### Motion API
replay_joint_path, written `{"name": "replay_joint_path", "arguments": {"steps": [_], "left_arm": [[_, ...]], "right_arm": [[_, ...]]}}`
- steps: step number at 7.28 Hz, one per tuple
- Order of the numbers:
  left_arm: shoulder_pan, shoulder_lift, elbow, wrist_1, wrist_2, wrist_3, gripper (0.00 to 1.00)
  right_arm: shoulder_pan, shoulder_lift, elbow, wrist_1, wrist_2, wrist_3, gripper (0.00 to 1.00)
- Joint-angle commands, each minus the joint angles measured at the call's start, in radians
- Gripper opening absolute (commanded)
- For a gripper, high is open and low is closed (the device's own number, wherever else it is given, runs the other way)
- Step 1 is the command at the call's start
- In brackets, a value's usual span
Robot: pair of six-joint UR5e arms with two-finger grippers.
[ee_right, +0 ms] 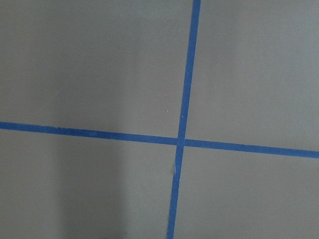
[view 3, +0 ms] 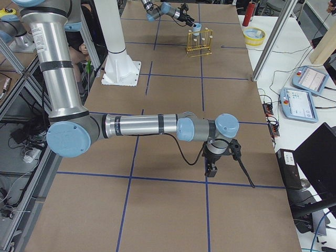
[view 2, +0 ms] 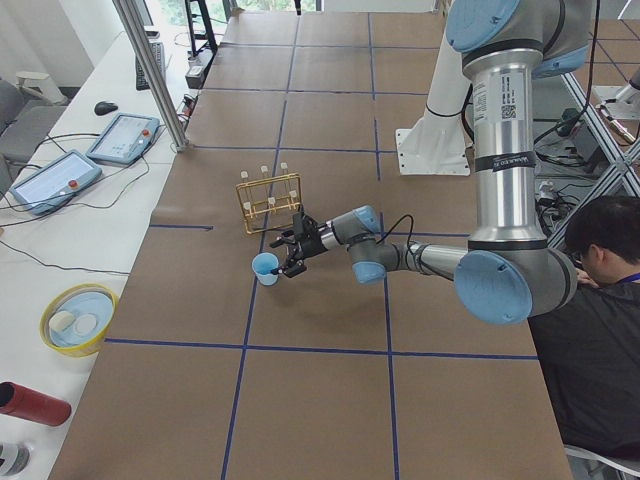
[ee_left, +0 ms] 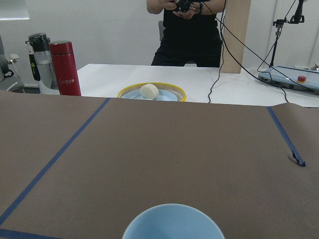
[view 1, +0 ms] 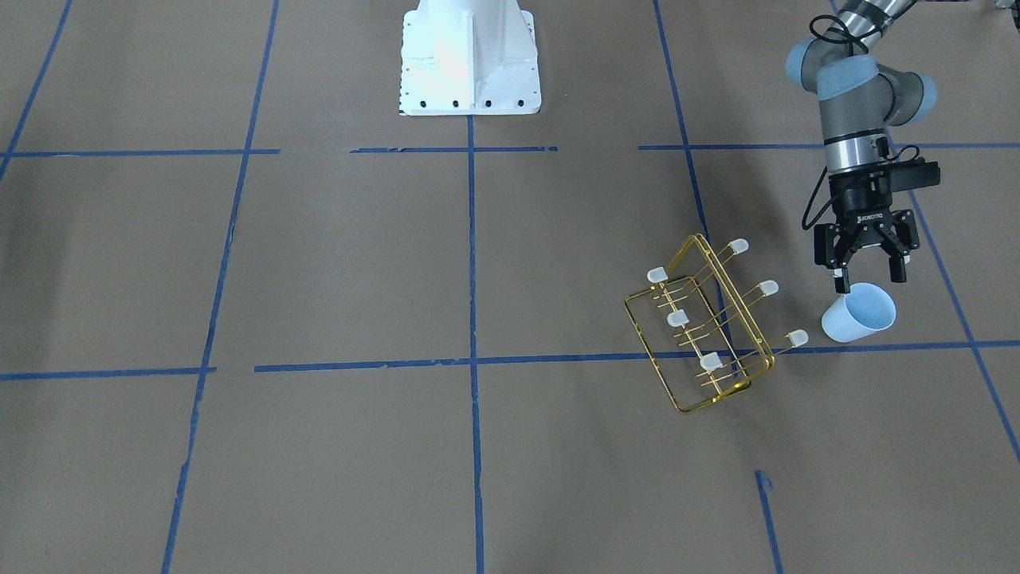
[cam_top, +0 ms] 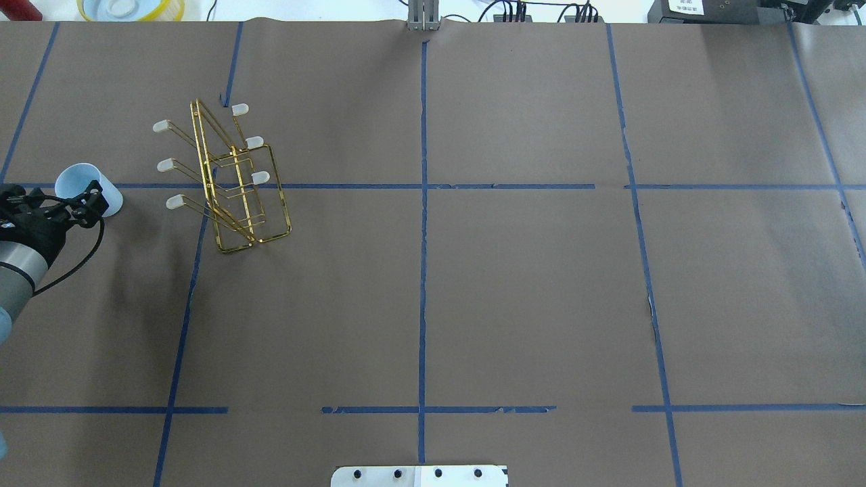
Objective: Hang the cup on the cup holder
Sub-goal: 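Lift the pale blue cup with the left gripper off the table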
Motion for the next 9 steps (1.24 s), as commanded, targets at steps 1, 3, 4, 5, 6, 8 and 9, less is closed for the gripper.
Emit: {"name": "replay_joint_path", "arguments": {"steps": [1,3,4,5,6,8,9], "left_arm": [[0.013,-0.023,0.048,-0.014,0.029,0.0,1.0],[0.018,-0.03,0.057,-0.011,0.032,0.0,1.0],[0.022,-0.033,0.068,-0.011,0.032,0.0,1.0],[0.024,-0.054,0.098,-0.013,0.032,0.0,1.0],[0.025,-0.069,0.117,-0.013,0.037,0.0,1.0],[0.032,-0.08,0.14,-0.014,0.035,0.002,1.0],[0.039,-0.085,0.157,-0.014,0.035,0.002,1.0]], "right_arm": [[0.0,0.0,0.0,0.0,0.0,0.0,1.0],[0.0,0.0,0.0,0.0,0.0,0.0,1.0],[0.0,0.0,0.0,0.0,0.0,0.0,1.0],[0.0,0.0,0.0,0.0,0.0,0.0,1.0],[0.0,0.0,0.0,0.0,0.0,0.0,1.0],[0.0,0.0,0.0,0.0,0.0,0.0,1.0],[0.0,0.0,0.0,0.0,0.0,0.0,1.0]]}}
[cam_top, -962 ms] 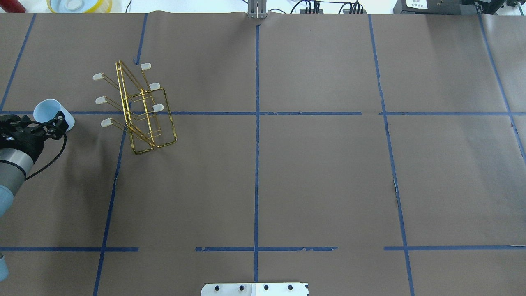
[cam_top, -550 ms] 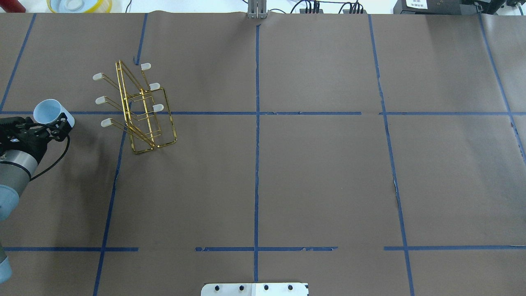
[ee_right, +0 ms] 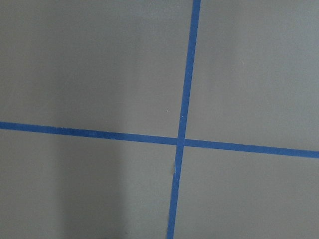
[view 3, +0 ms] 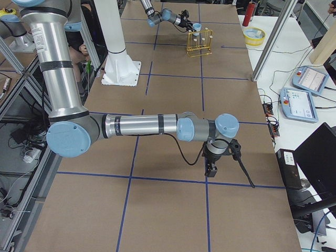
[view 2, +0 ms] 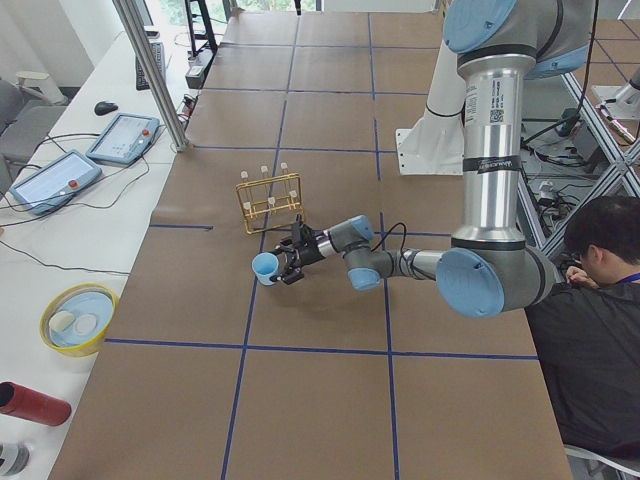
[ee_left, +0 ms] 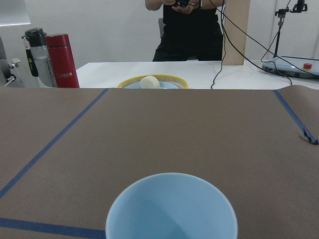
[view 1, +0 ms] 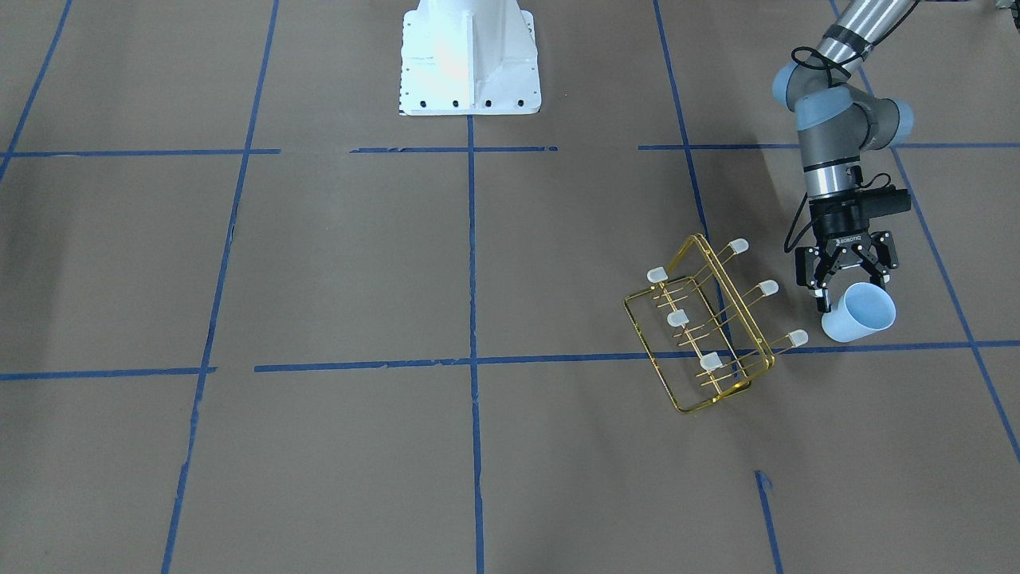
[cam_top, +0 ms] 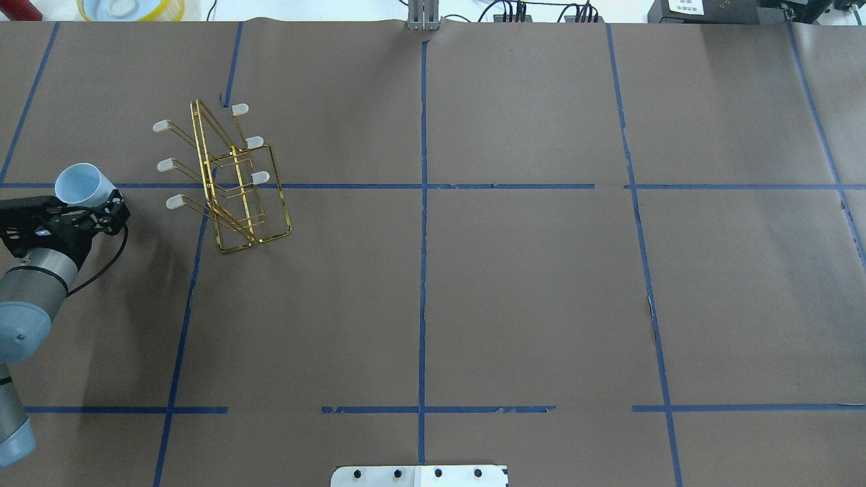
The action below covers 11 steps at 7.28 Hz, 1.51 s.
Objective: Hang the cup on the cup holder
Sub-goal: 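Lift the pale blue cup with the left gripper off the table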
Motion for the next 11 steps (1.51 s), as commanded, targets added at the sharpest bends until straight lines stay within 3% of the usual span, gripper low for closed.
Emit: {"name": "replay_joint_path", "arguments": {"steps": [1,5,7,11], "left_arm": [[0.007,-0.016,0.041,0.0,-0.002,0.001,1.0],[-0.049,-0.07,0.095,0.004,-0.012,-0.001,1.0],[-0.115,-0.126,0.138,0.004,-0.066,-0.001,1.0],[-0.114,-0.138,0.155,0.007,-0.109,-0.004,1.0]], "right_arm": [[0.0,0.0,0.0,0.0,0.0,0.0,1.0],[0.0,0.0,0.0,0.0,0.0,0.002,1.0],[0.0,0.0,0.0,0.0,0.0,0.0,1.0],[0.0,0.0,0.0,0.0,0.0,0.0,1.0]]}}
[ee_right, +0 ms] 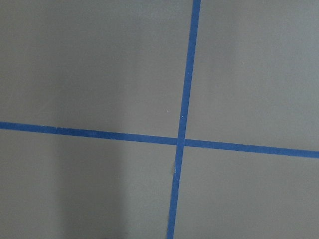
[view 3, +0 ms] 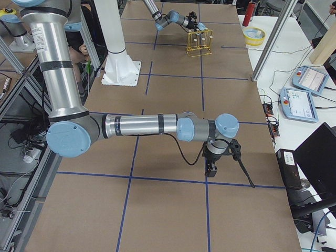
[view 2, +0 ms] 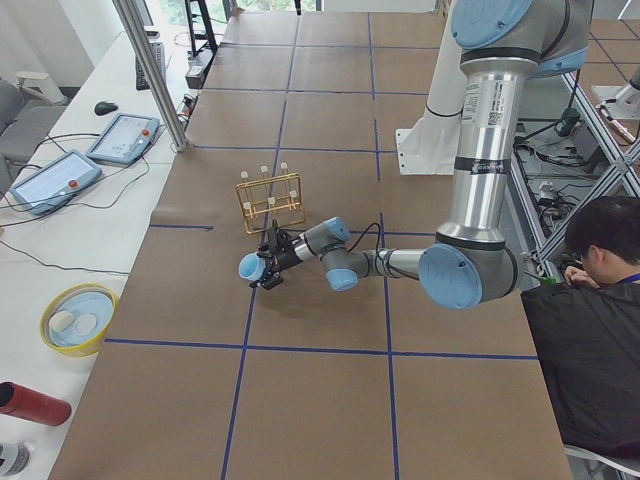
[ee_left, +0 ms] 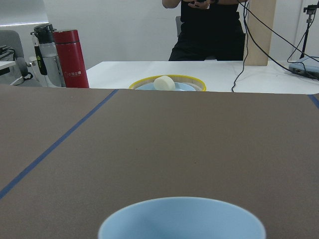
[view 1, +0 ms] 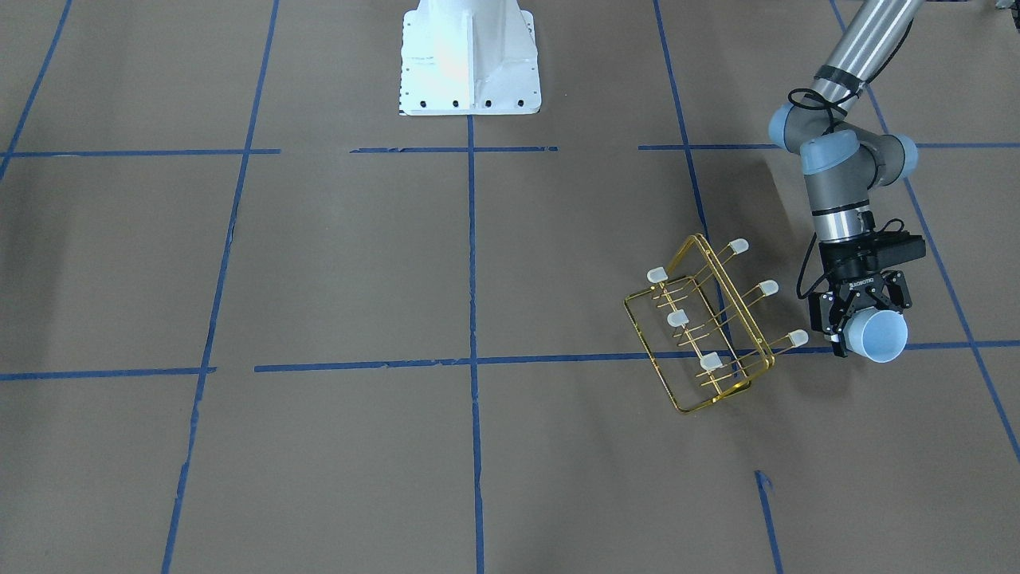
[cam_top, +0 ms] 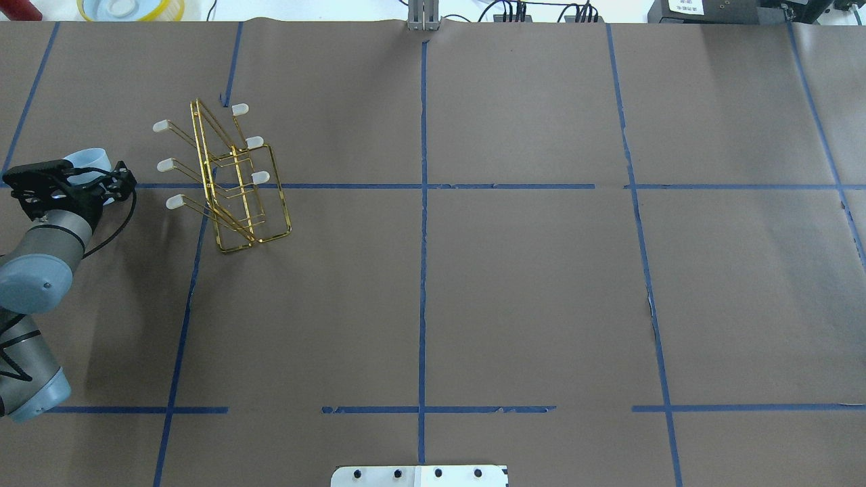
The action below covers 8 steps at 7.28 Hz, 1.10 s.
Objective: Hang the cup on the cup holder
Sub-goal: 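Lift the pale blue cup with the left gripper off the table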
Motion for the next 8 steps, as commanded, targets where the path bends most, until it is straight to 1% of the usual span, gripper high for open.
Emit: {"name": "replay_joint_path", "arguments": {"steps": [1,2,3,6,8], "left_arm": [[0.006,0.002,-0.006,0.0,-0.016,-0.003,0.84],[0.009,0.005,-0.01,0.005,-0.014,0.009,0.2],[0.009,0.005,-0.018,0.008,-0.005,0.014,0.0],[0.002,0.01,-0.103,0.008,-0.005,0.052,0.0],[0.005,0.077,-0.201,0.014,-0.006,0.087,0.0]], "right_arm": [[0.0,0.0,0.0,0.0,0.0,0.0,1.0],[0.0,0.0,0.0,0.0,0.0,0.0,1.0],[0.0,0.0,0.0,0.0,0.0,0.0,1.0],[0.0,0.0,0.0,0.0,0.0,0.0,1.0],[0.0,0.0,0.0,0.0,0.0,0.0,1.0]]}}
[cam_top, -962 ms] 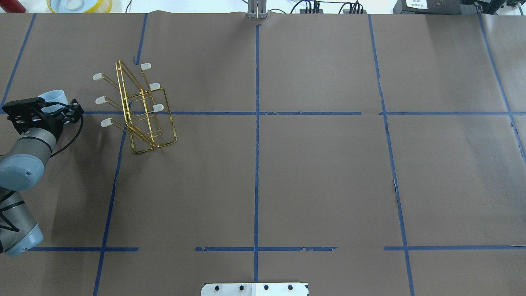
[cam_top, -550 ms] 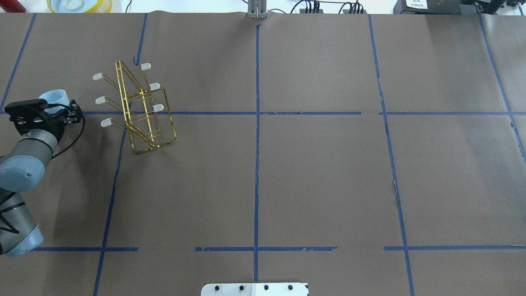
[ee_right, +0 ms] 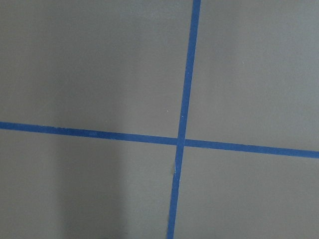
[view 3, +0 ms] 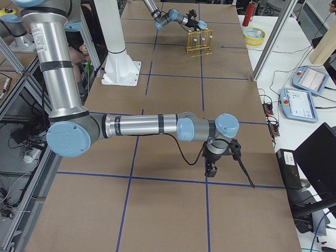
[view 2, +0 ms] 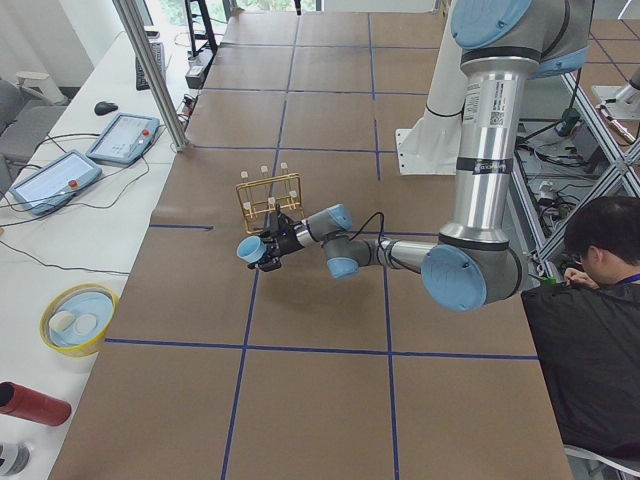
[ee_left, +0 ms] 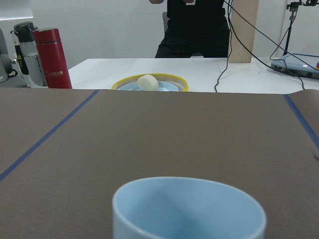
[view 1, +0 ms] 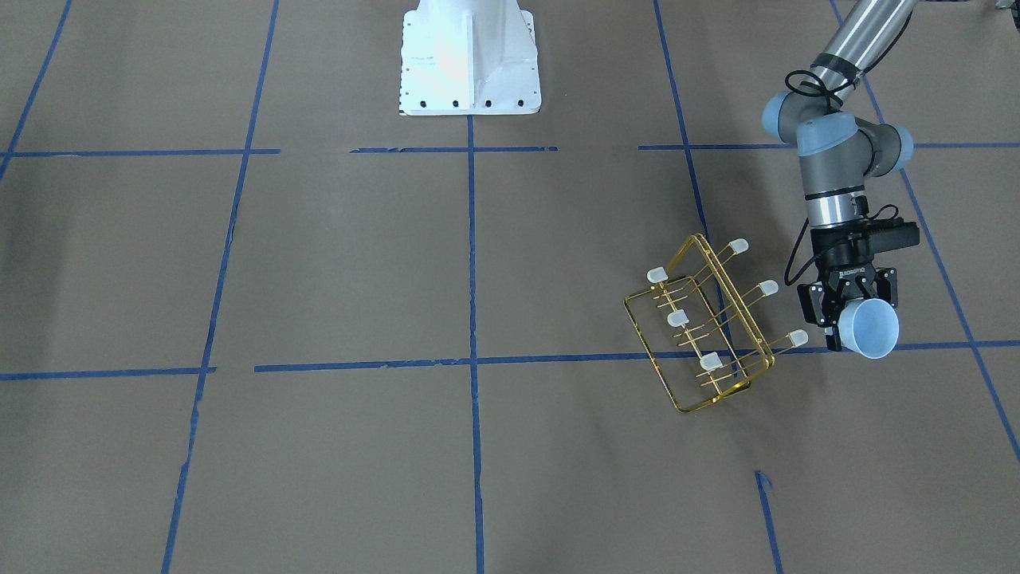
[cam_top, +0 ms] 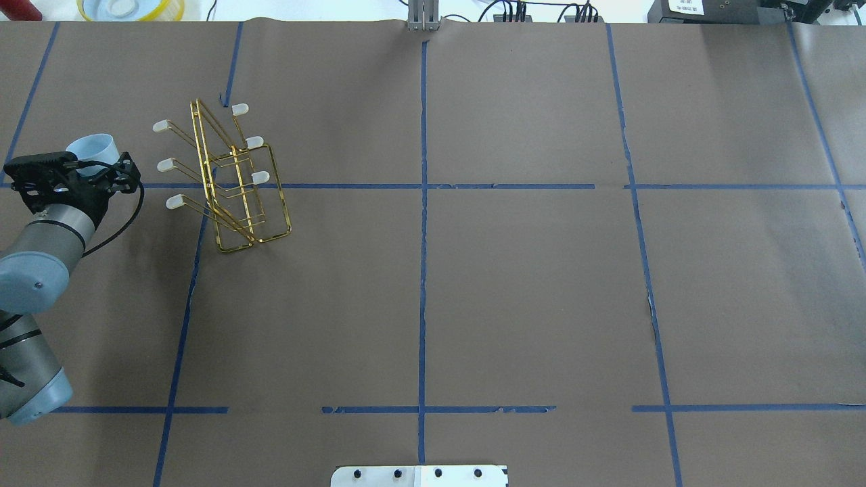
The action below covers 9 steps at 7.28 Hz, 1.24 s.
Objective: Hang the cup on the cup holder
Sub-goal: 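Rotate the left wrist to tip the cup sideways toward the gold rack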
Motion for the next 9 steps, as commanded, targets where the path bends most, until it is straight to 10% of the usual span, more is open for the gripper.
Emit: {"name": "replay_joint_path", "arguments": {"steps": [1,9], "left_arm": [[0.002,0.08,-0.135,0.007,-0.002,0.12,0.0],[-0.001,0.266,-0.474,0.117,0.03,1.05,0.0]], "right_arm": [[0.0,0.0,0.0,0.0,0.0,0.0,1.0],[0.0,0.0,0.0,0.0,0.0,0.0,1.0]]}}
